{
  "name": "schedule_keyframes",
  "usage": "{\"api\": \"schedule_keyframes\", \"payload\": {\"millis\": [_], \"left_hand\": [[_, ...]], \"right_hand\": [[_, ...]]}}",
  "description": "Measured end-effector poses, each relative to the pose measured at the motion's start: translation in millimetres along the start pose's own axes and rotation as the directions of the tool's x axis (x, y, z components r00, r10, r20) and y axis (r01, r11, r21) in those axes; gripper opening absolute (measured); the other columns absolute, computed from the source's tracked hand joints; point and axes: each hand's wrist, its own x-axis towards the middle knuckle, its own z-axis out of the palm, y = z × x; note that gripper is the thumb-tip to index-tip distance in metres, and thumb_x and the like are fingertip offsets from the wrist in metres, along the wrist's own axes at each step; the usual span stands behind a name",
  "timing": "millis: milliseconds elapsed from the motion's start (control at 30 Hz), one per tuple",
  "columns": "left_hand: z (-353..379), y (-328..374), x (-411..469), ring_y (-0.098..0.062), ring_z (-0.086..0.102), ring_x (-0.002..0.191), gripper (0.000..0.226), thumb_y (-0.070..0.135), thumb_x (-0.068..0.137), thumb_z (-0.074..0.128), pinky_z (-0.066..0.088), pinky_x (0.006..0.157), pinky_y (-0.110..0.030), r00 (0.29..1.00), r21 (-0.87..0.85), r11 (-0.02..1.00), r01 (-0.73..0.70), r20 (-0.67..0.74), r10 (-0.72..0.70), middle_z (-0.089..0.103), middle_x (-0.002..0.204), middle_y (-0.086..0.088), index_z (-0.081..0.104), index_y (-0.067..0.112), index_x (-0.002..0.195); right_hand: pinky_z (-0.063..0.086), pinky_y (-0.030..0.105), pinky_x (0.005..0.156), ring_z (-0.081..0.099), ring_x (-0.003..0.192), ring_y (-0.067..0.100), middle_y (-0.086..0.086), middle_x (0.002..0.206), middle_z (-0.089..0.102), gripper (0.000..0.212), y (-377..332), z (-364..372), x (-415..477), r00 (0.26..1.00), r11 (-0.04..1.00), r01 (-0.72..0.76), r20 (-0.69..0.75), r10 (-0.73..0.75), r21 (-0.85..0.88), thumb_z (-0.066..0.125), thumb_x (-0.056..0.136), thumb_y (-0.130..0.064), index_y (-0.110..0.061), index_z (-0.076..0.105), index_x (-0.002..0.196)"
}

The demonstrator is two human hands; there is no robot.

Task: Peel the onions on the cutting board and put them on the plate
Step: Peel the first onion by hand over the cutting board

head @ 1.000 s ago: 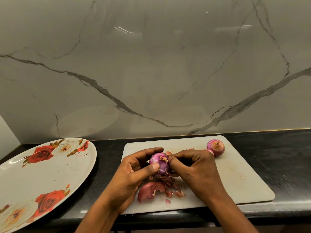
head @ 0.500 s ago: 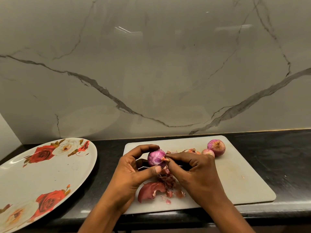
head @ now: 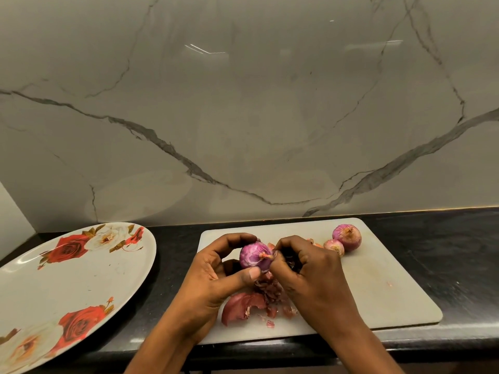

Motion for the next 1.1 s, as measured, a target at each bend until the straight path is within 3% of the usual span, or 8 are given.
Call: {"api": "schedule_keyframes", "payload": {"millis": [100,233,467,533,633,833,1000,1100], "left_hand": [[1.6,1.1,0.1,-0.039,0.07,0.118,0.053,0.004,0.079,0.082,0.062,0.093,-0.045,1.0,-0.068,0.998,0.003,0.013,-0.002,0.07,0.134,-0.01,0.07,0.015,0.129],[0.3,2.7,1.0,-0.04,0.073,0.113,0.057,0.002,0.079,0.08,0.065,0.085,-0.041,0.998,-0.205,0.978,0.035,-0.042,-0.045,0.07,0.133,-0.011,0.068,0.015,0.133],[-3.7,4.2,1.1,-0.039,0.071,0.118,0.049,-0.002,0.088,0.075,0.064,0.084,-0.037,0.996,-0.265,0.963,0.048,-0.066,-0.067,0.068,0.136,-0.011,0.07,0.014,0.134],[-2.8,4.4,0.7,-0.039,0.07,0.12,0.053,-0.002,0.085,0.078,0.063,0.087,-0.038,0.998,-0.235,0.972,0.03,-0.052,-0.043,0.067,0.138,-0.011,0.069,0.013,0.135],[-1.1,4.7,-1.0,-0.037,0.071,0.119,0.056,-0.005,0.082,0.08,0.063,0.09,-0.038,0.999,-0.198,0.98,0.007,-0.04,-0.015,0.069,0.135,-0.01,0.067,0.011,0.133],[-0.2,5.2,-3.9,-0.038,0.069,0.121,0.057,-0.007,0.076,0.076,0.061,0.092,-0.039,1.0,-0.195,0.981,-0.006,0.009,0.008,0.067,0.134,-0.012,0.069,0.012,0.129],[0.7,6.9,-3.4,-0.038,0.068,0.124,0.062,0.001,0.075,0.083,0.061,0.095,-0.04,1.0,-0.175,0.984,-0.015,0.014,0.018,0.067,0.135,-0.013,0.065,0.011,0.133],[3.7,9.3,-3.1,-0.036,0.069,0.122,0.06,0.011,0.073,0.09,0.061,0.094,-0.038,1.0,-0.171,0.985,-0.012,-0.01,0.011,0.068,0.132,-0.013,0.067,0.015,0.128]], "right_hand": [[0.051,0.03,0.057,0.064,0.066,0.013,-0.011,0.07,0.065,0.009,-0.9,-2.8,2.1,0.998,0.993,-0.064,0.001,0.064,0.103,0.066,0.094,-0.022,-0.025,0.07,0.086],[0.045,0.02,0.054,0.059,0.059,0.007,-0.011,0.067,0.065,0.013,-0.4,-4.3,2.8,0.992,0.979,-0.128,0.006,0.128,0.16,0.068,0.093,-0.019,-0.024,0.069,0.081],[0.055,0.02,0.057,0.07,0.066,0.007,-0.012,0.071,0.071,0.015,0.2,-2.5,2.0,0.982,0.964,-0.188,0.023,0.187,0.186,0.07,0.089,-0.017,-0.026,0.073,0.078],[0.06,0.024,0.063,0.074,0.072,0.008,-0.011,0.076,0.074,0.014,0.3,-3.3,2.4,0.979,0.952,-0.203,0.049,0.197,0.231,0.07,0.095,-0.024,-0.027,0.074,0.082],[0.065,0.04,0.068,0.076,0.074,0.012,-0.006,0.078,0.075,0.025,-1.0,-2.4,3.8,0.969,0.934,-0.242,0.115,0.219,0.262,0.066,0.096,-0.049,-0.028,0.073,0.085],[0.053,0.02,0.063,0.068,0.078,0.006,-0.012,0.081,0.07,0.027,2.3,1.4,5.4,0.973,0.975,-0.187,0.162,0.167,0.122,0.061,0.098,-0.055,-0.031,0.07,0.091],[0.058,0.019,0.081,0.069,0.1,0.0,-0.02,0.102,0.075,0.024,3.6,0.5,5.7,0.973,0.973,-0.151,0.202,0.114,0.175,0.059,0.102,-0.049,-0.038,0.073,0.118],[0.057,0.02,0.083,0.07,0.102,0.0,-0.024,0.103,0.075,0.024,3.1,-0.8,5.3,0.976,0.975,-0.13,0.194,0.095,0.181,0.062,0.101,-0.047,-0.039,0.076,0.118]]}}
